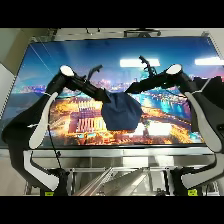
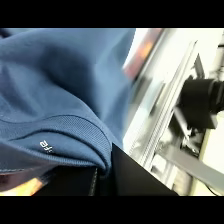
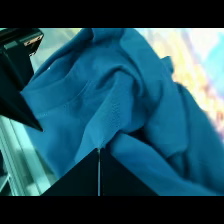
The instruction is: Fold the shirts.
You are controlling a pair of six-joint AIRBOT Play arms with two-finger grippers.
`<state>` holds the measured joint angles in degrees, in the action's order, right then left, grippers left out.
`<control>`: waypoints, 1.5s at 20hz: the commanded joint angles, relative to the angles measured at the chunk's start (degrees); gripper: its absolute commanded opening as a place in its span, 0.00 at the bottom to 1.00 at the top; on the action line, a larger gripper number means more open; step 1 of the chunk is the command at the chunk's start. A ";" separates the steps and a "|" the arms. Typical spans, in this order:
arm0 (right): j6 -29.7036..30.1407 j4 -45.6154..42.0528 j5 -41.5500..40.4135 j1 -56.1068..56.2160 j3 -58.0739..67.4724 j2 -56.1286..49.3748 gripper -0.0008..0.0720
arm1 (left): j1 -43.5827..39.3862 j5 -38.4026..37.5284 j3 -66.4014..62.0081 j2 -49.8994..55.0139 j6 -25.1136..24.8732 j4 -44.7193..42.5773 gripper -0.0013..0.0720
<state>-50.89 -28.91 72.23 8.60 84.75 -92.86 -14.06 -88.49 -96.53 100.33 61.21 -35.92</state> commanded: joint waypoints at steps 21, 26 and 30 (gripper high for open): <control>-10.40 -9.16 2.67 7.87 -0.74 23.34 0.04 | -2.84 14.88 19.80 -34.75 8.26 -5.31 0.11; -10.45 -10.82 -3.52 10.05 -2.14 6.80 0.13 | -1.75 14.12 26.64 -22.91 5.27 -8.90 0.39; -13.64 -11.04 -2.23 4.13 -1.77 4.63 0.56 | 3.78 11.08 20.50 -13.64 3.74 -9.57 0.42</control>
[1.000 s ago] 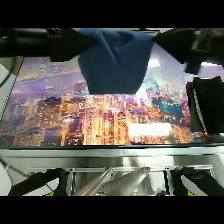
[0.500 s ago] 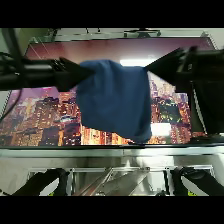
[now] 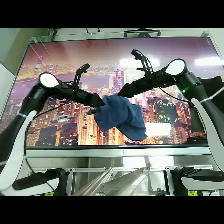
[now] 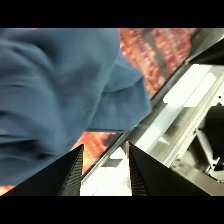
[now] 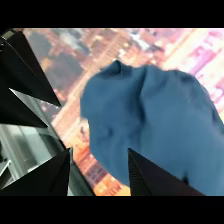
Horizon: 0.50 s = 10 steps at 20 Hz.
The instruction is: Fold the shirts.
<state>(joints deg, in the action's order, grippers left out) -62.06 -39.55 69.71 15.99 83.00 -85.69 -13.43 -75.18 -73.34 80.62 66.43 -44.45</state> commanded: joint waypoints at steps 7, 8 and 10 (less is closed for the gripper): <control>-9.64 -8.72 15.61 -19.10 -14.86 11.69 0.53 | 11.41 -10.25 -11.30 15.76 -1.49 -1.11 0.42; -10.10 -10.91 14.25 -20.17 -21.38 15.76 0.53 | 12.31 -10.08 -10.86 16.22 -1.51 -1.14 0.42; -10.86 -11.41 7.80 -20.87 -35.06 23.45 0.54 | 14.38 -9.01 -9.42 16.92 -1.53 -1.09 0.42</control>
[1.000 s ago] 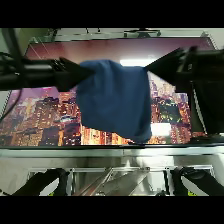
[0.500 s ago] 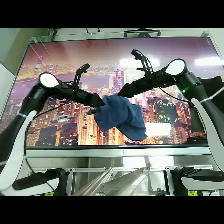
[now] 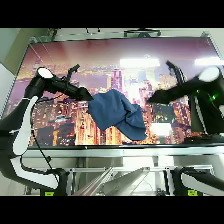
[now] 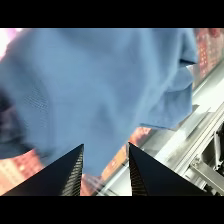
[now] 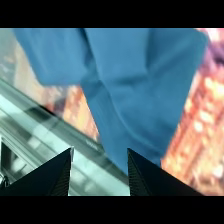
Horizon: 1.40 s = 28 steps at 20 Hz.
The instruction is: Fold the shirts.
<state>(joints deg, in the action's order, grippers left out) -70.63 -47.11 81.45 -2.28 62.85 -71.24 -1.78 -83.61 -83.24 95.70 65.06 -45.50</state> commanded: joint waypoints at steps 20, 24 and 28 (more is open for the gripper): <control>17.73 29.35 -29.99 11.63 -33.88 -2.78 0.04 | -4.48 8.57 2.62 5.07 -0.07 0.66 0.05; 6.21 9.40 -20.37 8.87 -25.53 1.57 0.04 | -1.18 7.87 2.60 -2.62 -0.09 0.81 0.05; -6.49 -13.11 -7.72 0.39 -6.91 12.33 0.04 | 6.12 6.38 2.60 -16.68 -2.73 12.87 0.05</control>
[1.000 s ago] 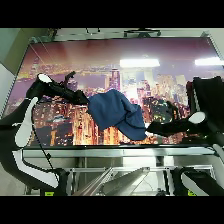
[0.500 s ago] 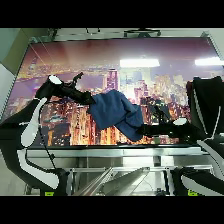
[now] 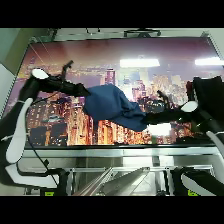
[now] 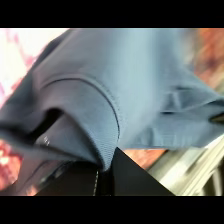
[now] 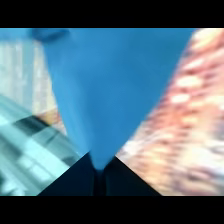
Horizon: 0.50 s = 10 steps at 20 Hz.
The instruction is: Fold the shirts.
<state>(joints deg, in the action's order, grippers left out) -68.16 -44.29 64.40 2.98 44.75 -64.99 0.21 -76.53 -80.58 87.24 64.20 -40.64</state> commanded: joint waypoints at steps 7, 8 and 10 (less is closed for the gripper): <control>-5.84 -7.26 10.95 -10.51 42.38 17.38 0.04 | 10.29 -1.99 -0.04 -30.42 -4.48 22.32 0.05; -5.79 -6.12 10.69 -10.51 44.04 18.49 0.04 | 10.27 -1.84 -0.04 -32.83 -4.83 22.18 0.05; -6.64 -5.75 12.20 -10.49 44.41 19.63 0.04 | 10.29 -1.92 0.31 -36.37 -4.81 22.18 0.05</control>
<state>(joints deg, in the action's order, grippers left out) -74.76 -52.23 75.05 -7.05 84.42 -47.88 9.93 -78.43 -80.58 57.01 59.88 -20.56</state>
